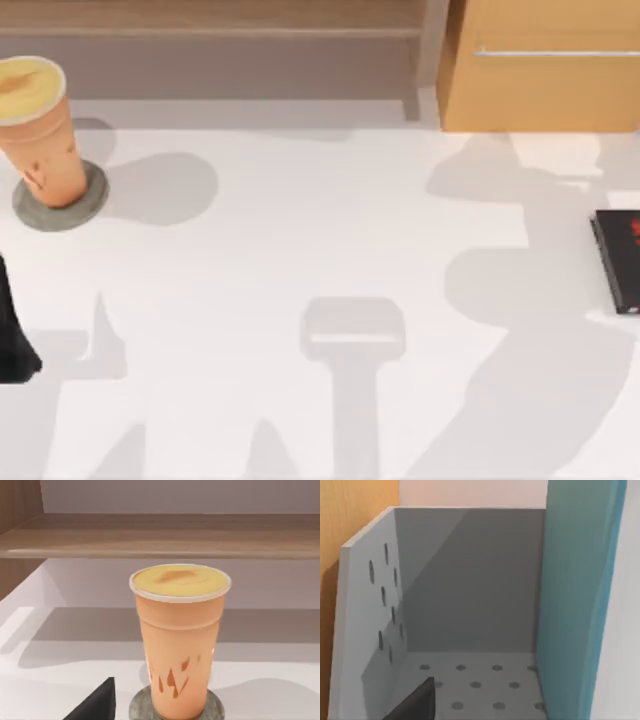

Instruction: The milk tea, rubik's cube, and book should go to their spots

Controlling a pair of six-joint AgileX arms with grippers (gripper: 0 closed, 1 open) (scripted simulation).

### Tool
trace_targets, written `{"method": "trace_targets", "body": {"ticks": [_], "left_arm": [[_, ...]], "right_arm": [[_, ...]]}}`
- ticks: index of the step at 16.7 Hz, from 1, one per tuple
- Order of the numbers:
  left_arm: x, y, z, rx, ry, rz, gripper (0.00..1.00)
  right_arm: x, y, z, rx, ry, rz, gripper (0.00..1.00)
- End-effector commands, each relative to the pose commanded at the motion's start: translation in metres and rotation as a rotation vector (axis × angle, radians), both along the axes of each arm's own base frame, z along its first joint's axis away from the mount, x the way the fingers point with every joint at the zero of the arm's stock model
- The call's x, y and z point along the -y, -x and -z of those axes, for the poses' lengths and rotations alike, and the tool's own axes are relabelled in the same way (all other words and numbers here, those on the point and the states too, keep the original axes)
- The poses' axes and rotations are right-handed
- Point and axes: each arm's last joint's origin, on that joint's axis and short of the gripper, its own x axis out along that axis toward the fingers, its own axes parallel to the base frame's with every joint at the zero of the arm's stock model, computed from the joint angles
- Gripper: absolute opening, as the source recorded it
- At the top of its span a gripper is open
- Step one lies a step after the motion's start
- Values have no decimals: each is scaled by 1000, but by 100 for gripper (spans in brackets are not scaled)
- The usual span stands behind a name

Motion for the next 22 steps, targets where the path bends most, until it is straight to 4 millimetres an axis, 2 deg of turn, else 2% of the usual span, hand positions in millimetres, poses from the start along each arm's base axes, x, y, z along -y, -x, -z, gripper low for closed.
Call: {"method": "trace_targets", "body": {"ticks": [4, 10, 17, 21, 22], "left_arm": [[0, 0, 0, 0, 0, 0, 100], [0, 0, 0, 0, 0, 0, 100], [0, 0, 0, 0, 0, 0, 100], [0, 0, 0, 0, 0, 0, 100], [0, 0, 0, 0, 0, 0, 100]], "right_arm": [[23, -19, 9, 36, 15, 1, 100], [21, -20, 9, 34, 14, -1, 100], [24, -48, 9, 37, 15, 1, 100], [24, -50, 9, 37, 15, 2, 100], [24, -50, 9, 37, 15, 2, 92]]}}
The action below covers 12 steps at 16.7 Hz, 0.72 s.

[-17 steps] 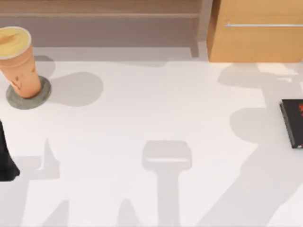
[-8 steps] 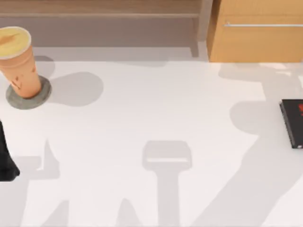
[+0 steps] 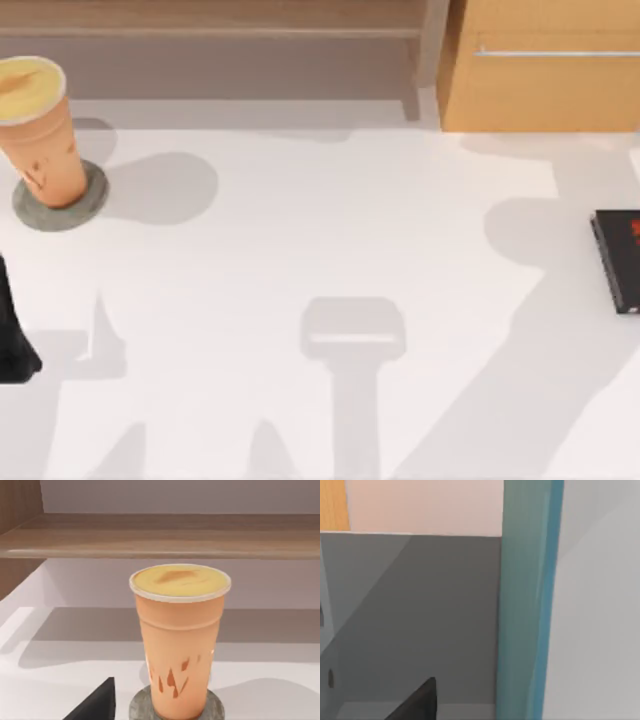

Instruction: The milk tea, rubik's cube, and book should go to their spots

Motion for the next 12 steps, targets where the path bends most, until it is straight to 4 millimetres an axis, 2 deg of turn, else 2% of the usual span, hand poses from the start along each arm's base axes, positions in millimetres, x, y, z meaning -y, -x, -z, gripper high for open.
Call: {"method": "trace_targets", "body": {"ticks": [12], "left_arm": [[0, 0, 0, 0, 0, 0, 100]], "right_arm": [[0, 0, 0, 0, 0, 0, 2]]}}
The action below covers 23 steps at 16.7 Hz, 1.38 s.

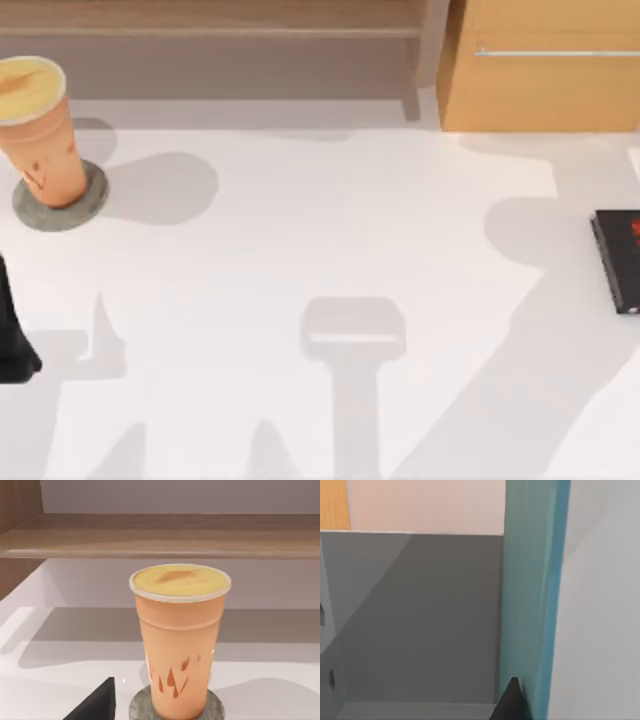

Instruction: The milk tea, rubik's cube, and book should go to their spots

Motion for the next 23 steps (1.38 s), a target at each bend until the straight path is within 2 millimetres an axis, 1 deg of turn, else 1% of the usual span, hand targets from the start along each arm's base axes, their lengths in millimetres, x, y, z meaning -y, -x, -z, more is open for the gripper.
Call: {"method": "trace_targets", "body": {"ticks": [1, 8, 10, 14, 19, 21, 23], "left_arm": [[0, 0, 0, 0, 0, 0, 100], [0, 0, 0, 0, 0, 0, 100], [0, 0, 0, 0, 0, 0, 100], [0, 0, 0, 0, 0, 0, 100], [0, 0, 0, 0, 0, 0, 100], [0, 0, 0, 0, 0, 0, 100], [0, 0, 0, 0, 0, 0, 100]], "right_arm": [[0, 0, 0, 0, 0, 0, 0], [0, 0, 0, 0, 0, 0, 0], [1, 2, -1, 0, -1, 3, 0], [1, 10, -10, 3, 0, 3, 0], [-1, 9, -10, 2, -2, -2, 0], [-1, 13, -14, 16, -24, -8, 0], [-7, 22, -21, 43, -78, -26, 0]]}}
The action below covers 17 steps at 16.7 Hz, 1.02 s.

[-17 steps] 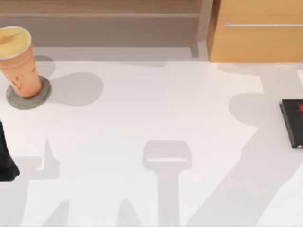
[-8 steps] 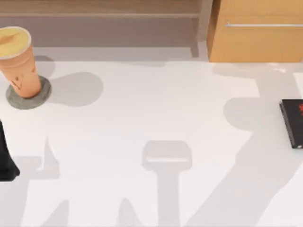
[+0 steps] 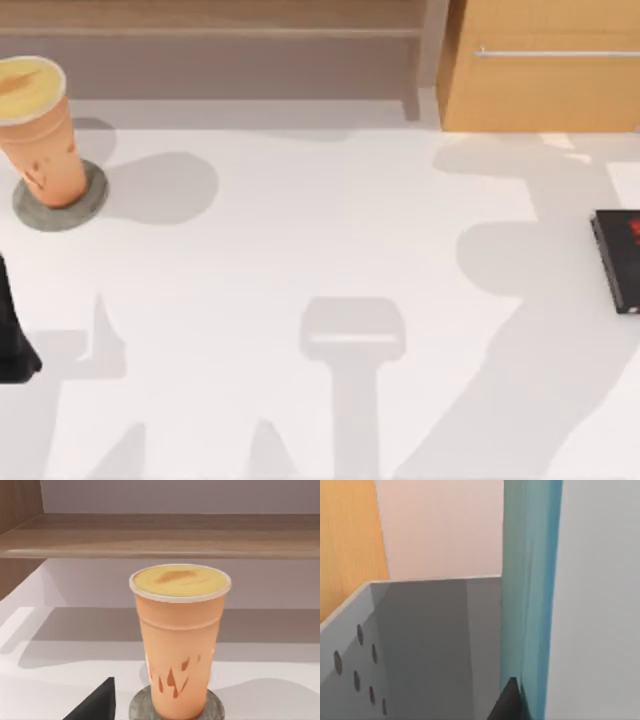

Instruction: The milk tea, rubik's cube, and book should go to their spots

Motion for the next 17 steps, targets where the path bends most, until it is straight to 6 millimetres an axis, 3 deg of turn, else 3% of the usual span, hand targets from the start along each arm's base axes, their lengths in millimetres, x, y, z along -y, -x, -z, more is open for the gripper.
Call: {"method": "trace_targets", "body": {"ticks": [8, 11, 17], "left_arm": [[0, 0, 0, 0, 0, 0, 100], [0, 0, 0, 0, 0, 0, 100], [0, 0, 0, 0, 0, 0, 100]], "right_arm": [[-33, 79, -42, 181, -394, -91, 0], [-39, 102, -34, 186, -544, -86, 0], [-48, 130, 4, 135, -834, -48, 0]]}}
